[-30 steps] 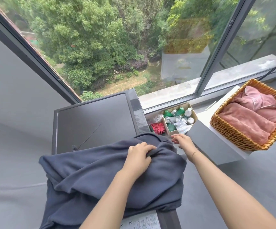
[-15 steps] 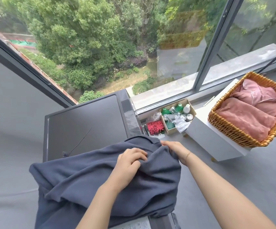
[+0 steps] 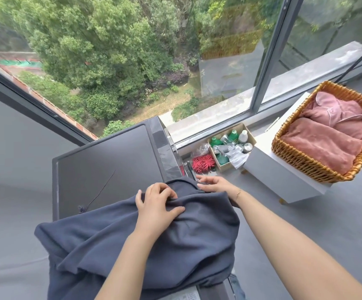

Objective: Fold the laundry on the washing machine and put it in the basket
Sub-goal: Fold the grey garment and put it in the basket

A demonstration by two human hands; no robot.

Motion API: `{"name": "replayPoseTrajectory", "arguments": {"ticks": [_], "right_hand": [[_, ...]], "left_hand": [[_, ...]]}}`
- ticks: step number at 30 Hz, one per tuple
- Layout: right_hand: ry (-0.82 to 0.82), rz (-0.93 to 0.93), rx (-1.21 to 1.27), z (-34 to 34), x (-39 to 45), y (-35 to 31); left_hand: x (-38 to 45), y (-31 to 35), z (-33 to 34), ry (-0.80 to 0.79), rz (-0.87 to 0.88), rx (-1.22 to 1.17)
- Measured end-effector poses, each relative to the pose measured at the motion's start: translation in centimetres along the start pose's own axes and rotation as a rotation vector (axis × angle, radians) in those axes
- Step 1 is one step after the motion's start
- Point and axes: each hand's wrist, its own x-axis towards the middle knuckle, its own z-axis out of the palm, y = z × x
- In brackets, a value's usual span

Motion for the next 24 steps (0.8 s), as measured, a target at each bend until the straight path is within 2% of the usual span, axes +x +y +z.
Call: {"name": "replayPoseTrajectory", "arguments": {"ticks": [2, 6, 10, 13, 17, 21, 24], "right_hand": [[0.058, -0.029, -0.010, -0.1, -0.1, -0.2], [0.209, -0.164, -0.105, -0.7, -0.9, -1.9], [0.275, -0.274, -0.420, -2.1, -0.9, -3.6], [0.361, -0.351, -0.523, -2.5, -0.7, -4.5], [0.396, -0.342, -0.579, -2.9, -0.8, -4.4], [0.409, -0.278, -0.582, -3.0, -1.1, -4.0], [0.385, -0.279, -0.538, -2.6, -1.7, -4.3]], "left_hand": [[0.2, 0.0, -0.5, -0.042, 0.025, 0.017], [0.0, -0.7, -0.8, -0.029, 0.107, -0.008], [-0.6, -1.8, -1.0, -0.041, 0.057, -0.041], [-0.8, -2.3, -1.1, -0.066, -0.001, -0.045], [-0.6, -2.5, -1.3, -0.044, -0.061, -0.042], [-0.9, -3.5, -2.2, 0.004, -0.033, -0.036], [-0.2, -4.2, -2.8, -0.034, -0.095, -0.068]]}}
